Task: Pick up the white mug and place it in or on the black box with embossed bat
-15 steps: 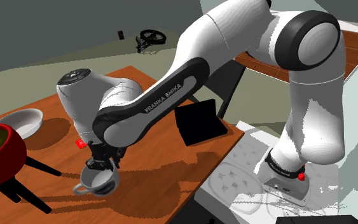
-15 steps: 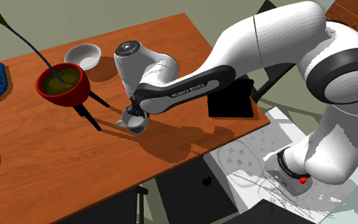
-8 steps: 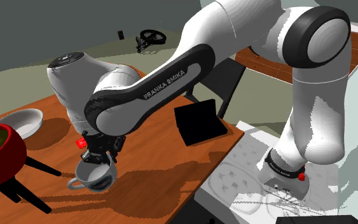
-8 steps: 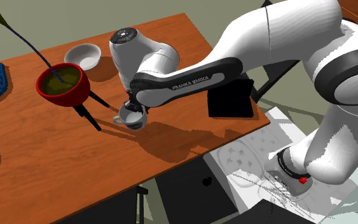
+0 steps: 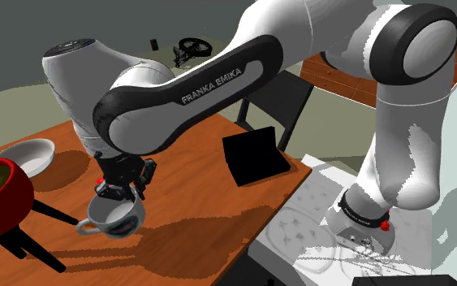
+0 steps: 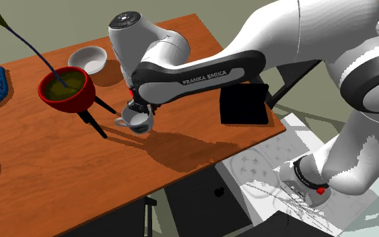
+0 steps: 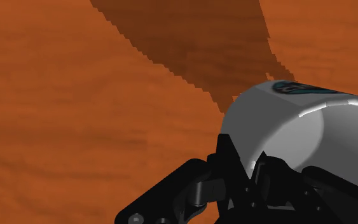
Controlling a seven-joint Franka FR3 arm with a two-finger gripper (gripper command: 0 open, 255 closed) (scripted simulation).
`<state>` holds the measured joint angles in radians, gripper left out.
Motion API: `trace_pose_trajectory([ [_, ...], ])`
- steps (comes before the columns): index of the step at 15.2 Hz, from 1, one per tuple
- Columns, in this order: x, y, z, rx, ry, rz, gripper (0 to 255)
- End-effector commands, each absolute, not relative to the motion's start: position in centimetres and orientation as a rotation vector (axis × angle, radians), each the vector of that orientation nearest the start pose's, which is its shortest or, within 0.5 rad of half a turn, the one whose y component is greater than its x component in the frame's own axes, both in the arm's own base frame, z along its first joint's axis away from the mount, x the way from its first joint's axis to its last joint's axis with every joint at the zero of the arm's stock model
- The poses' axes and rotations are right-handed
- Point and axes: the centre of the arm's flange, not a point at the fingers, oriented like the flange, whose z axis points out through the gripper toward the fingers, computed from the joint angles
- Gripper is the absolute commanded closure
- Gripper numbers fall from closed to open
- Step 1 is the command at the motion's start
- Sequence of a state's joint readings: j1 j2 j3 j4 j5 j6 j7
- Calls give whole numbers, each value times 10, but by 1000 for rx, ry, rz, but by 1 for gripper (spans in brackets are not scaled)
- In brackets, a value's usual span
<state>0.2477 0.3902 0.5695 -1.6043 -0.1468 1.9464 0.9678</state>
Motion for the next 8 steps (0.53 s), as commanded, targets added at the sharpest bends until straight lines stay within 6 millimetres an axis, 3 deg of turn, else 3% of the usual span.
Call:
trace_pose_trajectory([
  [1,489,442,445,-3079,206,69,255],
  [8,489,442,482,-3079,206,69,255],
])
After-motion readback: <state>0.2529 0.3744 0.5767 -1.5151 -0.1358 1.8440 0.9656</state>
